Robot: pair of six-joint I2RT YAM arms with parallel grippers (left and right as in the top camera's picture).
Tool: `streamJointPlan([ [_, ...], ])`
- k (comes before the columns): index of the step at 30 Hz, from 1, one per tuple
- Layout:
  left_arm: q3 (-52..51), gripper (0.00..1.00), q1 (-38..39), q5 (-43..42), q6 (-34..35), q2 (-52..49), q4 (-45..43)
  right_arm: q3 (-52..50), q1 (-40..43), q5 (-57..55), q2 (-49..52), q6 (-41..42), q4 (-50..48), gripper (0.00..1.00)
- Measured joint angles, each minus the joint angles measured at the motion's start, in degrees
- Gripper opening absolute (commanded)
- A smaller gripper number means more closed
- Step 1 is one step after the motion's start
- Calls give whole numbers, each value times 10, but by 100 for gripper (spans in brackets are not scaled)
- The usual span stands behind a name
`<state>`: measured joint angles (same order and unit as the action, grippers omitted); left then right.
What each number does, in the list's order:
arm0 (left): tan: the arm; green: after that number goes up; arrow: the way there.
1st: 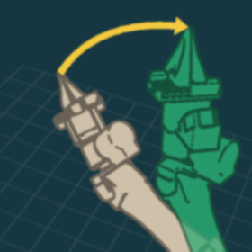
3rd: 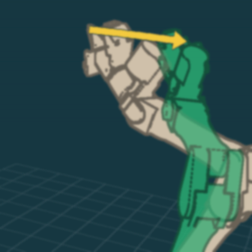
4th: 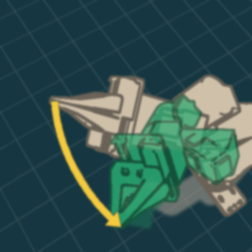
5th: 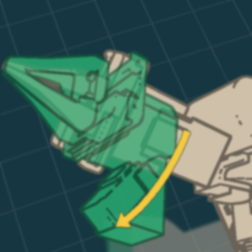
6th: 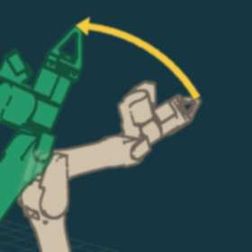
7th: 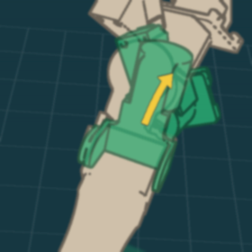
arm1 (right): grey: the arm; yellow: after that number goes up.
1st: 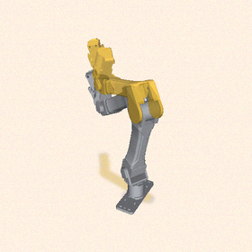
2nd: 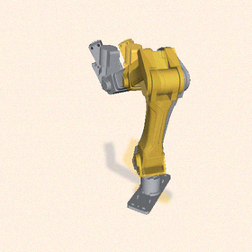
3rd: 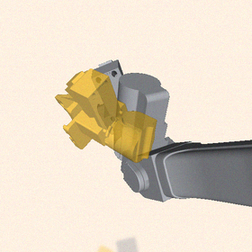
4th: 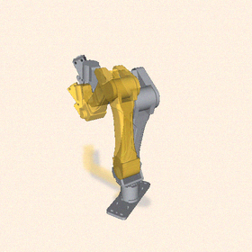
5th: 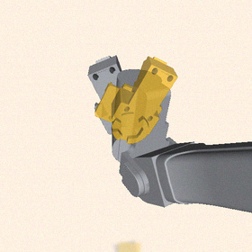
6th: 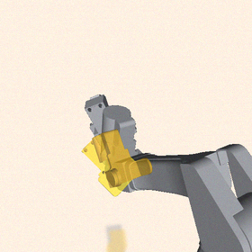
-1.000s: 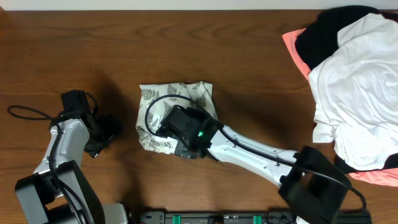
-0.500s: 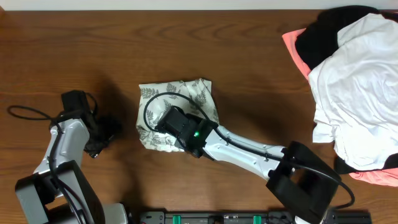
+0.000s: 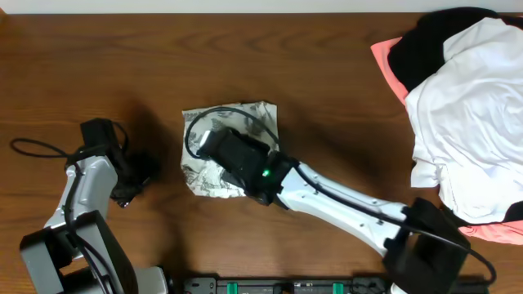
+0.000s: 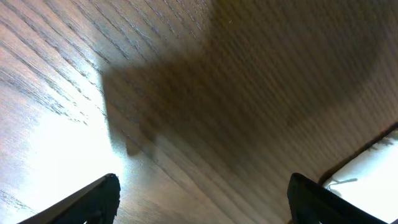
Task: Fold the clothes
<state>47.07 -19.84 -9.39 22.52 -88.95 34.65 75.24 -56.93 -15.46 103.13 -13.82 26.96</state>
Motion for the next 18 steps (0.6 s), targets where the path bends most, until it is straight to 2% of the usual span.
streamJointPlan([
  [13, 0, 86, 0, 0, 0, 0, 0, 3, -41, 74, -4, 1, 26, 4],
  [18, 0, 87, 0, 0, 0, 0, 0, 3, -44, 102, -4, 5, 59, 28],
])
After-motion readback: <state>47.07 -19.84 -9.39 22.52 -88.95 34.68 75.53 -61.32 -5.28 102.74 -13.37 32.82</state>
